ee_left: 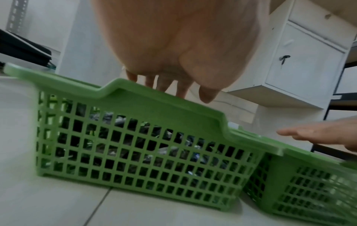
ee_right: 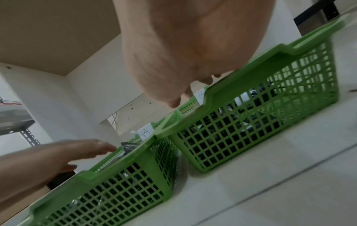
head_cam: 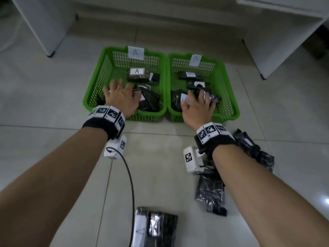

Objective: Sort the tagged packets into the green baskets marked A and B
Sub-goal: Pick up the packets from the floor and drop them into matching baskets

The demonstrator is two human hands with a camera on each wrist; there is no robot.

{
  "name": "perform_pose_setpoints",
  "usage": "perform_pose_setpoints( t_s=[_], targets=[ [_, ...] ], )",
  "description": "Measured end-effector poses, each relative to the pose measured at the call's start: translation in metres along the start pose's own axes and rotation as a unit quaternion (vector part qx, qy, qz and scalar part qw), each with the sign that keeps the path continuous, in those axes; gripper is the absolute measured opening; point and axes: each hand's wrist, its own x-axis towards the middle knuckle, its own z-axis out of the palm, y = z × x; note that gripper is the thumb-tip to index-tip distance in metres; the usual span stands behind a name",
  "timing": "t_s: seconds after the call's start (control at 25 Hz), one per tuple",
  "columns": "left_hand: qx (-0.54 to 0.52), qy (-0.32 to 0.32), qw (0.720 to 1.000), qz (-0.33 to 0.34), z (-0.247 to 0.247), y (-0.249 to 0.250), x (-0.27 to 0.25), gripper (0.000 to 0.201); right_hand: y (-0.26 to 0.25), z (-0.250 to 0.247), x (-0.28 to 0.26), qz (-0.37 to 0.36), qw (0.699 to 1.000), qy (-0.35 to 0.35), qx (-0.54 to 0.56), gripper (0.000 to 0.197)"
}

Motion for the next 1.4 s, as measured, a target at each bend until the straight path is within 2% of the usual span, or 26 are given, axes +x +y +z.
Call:
perform_pose_setpoints(
  t_s=[0.12,0.16,0.2,0.24,0.28,0.32,0.4,0.44,0.48,0.56,0.6,0.64,0.72,0.76,0.84,0.92,1.0,1.08,1.16,1.2,1.24,1.32,1.36,1.4],
  targets=[
    [-0.024,0.14,0.983,0.114,-0.004,0.024,-0.032,0.034,0.01,-0.004,-0.033,-0.036,0.988,0.146,0.025,0.045],
    [-0.047,0.159,0.971,0.169,-0.006,0.031,-0.046,0.027,0.015,-0.004,-0.047,-0.061,0.981,0.182,0.036,0.041],
    [-0.077,0.141,0.96,0.23,-0.008,0.037,-0.058,0.02,0.018,-0.003,-0.059,-0.093,0.977,0.187,0.054,0.037],
    [-0.106,0.081,0.949,0.287,-0.004,0.039,-0.075,0.015,0.023,-0.001,-0.077,-0.127,0.976,0.151,0.089,0.031],
    [-0.114,-0.004,0.939,0.325,-0.001,0.041,-0.087,0.011,0.025,-0.001,-0.09,-0.149,0.978,0.081,0.122,0.024],
    [-0.105,-0.111,0.93,0.335,0.003,0.039,-0.104,0.009,0.025,0.001,-0.11,-0.147,0.979,-0.021,0.141,0.016],
    [-0.064,-0.334,0.896,0.285,0.013,0.034,-0.134,0.02,0.02,0.003,-0.139,-0.098,0.955,-0.238,0.148,0.009],
    [-0.039,-0.424,0.869,0.252,0.019,0.031,-0.15,0.026,0.016,0.003,-0.153,-0.067,0.928,-0.341,0.136,0.011],
    [-0.012,-0.491,0.842,0.222,0.023,0.029,-0.162,0.031,0.011,0.002,-0.161,-0.049,0.893,-0.434,0.106,0.011],
    [0.037,-0.582,0.795,0.167,0.033,0.027,-0.185,0.041,0.006,0.003,-0.171,-0.088,0.809,-0.58,0.035,0.006],
    [0.058,-0.601,0.782,0.156,0.036,0.028,-0.191,0.045,0.002,0.004,-0.171,-0.113,0.776,-0.621,-0.009,0.01],
    [0.077,-0.604,0.778,0.157,0.039,0.028,-0.195,0.048,-0.002,0.007,-0.171,-0.103,0.764,-0.635,-0.053,0.019],
    [0.095,-0.584,0.791,0.157,0.044,0.027,-0.197,0.048,-0.01,0.014,-0.176,-0.084,0.784,-0.601,-0.133,0.048],
    [0.095,-0.577,0.796,0.154,0.045,0.025,-0.196,0.047,-0.013,0.019,-0.179,-0.094,0.796,-0.577,-0.157,0.053],
    [0.08,-0.577,0.799,0.151,0.043,0.022,-0.193,0.044,-0.012,0.031,-0.184,-0.125,0.821,-0.54,-0.139,0.045],
    [0.047,-0.568,0.808,0.147,0.04,0.019,-0.188,0.039,-0.006,0.034,-0.184,-0.13,0.842,-0.519,-0.074,0.029],
    [0.005,-0.528,0.839,0.134,0.035,0.015,-0.18,0.034,0.002,0.033,-0.176,-0.097,0.871,-0.481,0.022,0.021],
    [-0.035,-0.47,0.874,0.119,0.028,0.011,-0.166,0.03,0.003,0.031,-0.169,-0.098,0.918,-0.376,0.085,0.016],
    [-0.053,-0.405,0.903,0.132,0.022,0.006,-0.151,0.022,0.001,0.031,-0.164,-0.14,0.961,-0.225,0.074,0.016],
    [-0.056,-0.369,0.917,0.145,0.02,0.004,-0.146,0.018,0.0,0.029,-0.164,-0.15,0.971,-0.175,0.063,0.021],
    [-0.06,-0.334,0.928,0.155,0.02,0.003,-0.14,0.015,-0.002,0.028,-0.164,-0.149,0.975,-0.156,0.052,0.034],
    [-0.061,-0.288,0.942,0.164,0.023,0.0,-0.135,0.012,-0.007,0.026,-0.171,-0.157,0.966,-0.201,-0.035,0.07],
    [-0.061,-0.278,0.944,0.165,0.026,-0.001,-0.135,0.01,-0.01,0.028,-0.176,-0.168,0.953,-0.233,-0.093,0.08],
    [-0.06,-0.278,0.944,0.166,0.029,-0.003,-0.135,0.008,-0.011,0.03,-0.18,-0.173,0.944,-0.254,-0.122,0.082]
  ],
)
